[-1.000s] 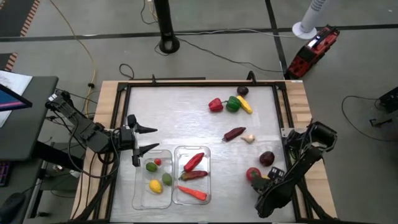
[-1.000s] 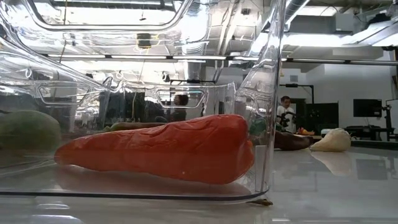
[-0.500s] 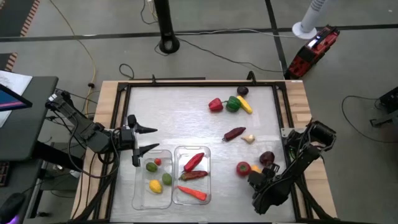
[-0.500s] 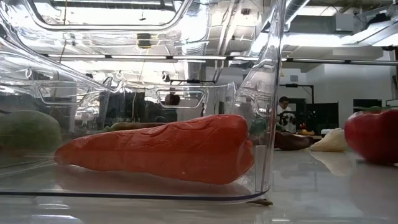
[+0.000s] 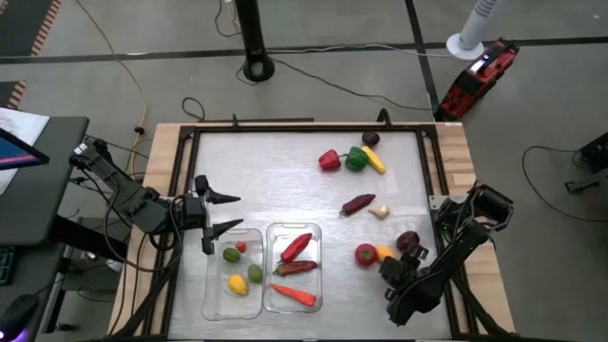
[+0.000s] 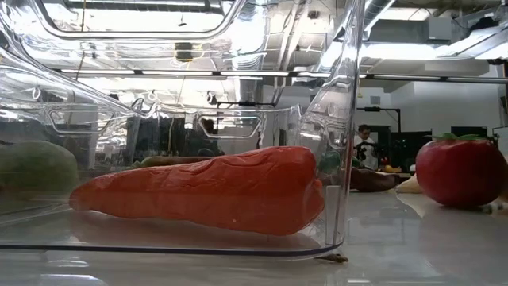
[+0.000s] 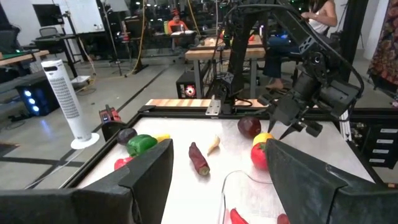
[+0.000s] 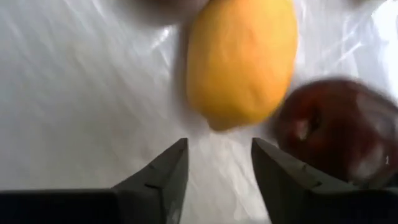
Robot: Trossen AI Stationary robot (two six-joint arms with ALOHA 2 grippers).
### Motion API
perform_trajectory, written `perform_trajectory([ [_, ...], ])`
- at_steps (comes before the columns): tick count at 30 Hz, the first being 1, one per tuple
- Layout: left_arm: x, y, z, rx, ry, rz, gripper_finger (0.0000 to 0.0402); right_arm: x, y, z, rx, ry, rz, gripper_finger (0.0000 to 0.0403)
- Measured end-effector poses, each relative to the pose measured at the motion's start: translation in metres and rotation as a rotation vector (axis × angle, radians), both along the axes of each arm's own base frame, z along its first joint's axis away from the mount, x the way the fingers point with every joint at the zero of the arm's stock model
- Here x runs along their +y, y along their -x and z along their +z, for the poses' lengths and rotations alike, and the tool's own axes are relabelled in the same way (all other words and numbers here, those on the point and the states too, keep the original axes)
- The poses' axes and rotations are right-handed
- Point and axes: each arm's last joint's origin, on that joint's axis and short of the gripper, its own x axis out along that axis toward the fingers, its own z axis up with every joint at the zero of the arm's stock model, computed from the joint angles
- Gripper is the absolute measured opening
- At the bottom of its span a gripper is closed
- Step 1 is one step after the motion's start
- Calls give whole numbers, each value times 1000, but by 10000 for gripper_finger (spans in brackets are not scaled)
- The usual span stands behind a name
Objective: Sort produce into baskets
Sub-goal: Put the yellow lemon into the left transparent bin
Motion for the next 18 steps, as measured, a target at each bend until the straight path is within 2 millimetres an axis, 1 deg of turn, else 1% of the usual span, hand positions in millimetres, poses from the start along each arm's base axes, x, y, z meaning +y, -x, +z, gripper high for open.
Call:
perform_trajectory([
  [2, 0, 0, 0, 0, 0, -1, 242, 1, 0, 3, 26, -21, -11, 232],
  [5, 0, 0, 0, 0, 0, -1, 242, 3, -2, 12, -9, -39, -5, 274],
  [7, 0, 0, 0, 0, 0, -1, 242, 1, -2, 17, -59, -11, 9, 298],
  [11, 0, 0, 0, 0, 0, -1, 242, -4, -6, 25, -215, 71, 23, 341],
  [14, 0, 0, 0, 0, 0, -1, 242, -12, -7, 23, -244, 101, 15, 361],
  [18, 0, 0, 0, 1, -1, -1, 242, -26, -5, 11, -260, 84, 0, 365],
])
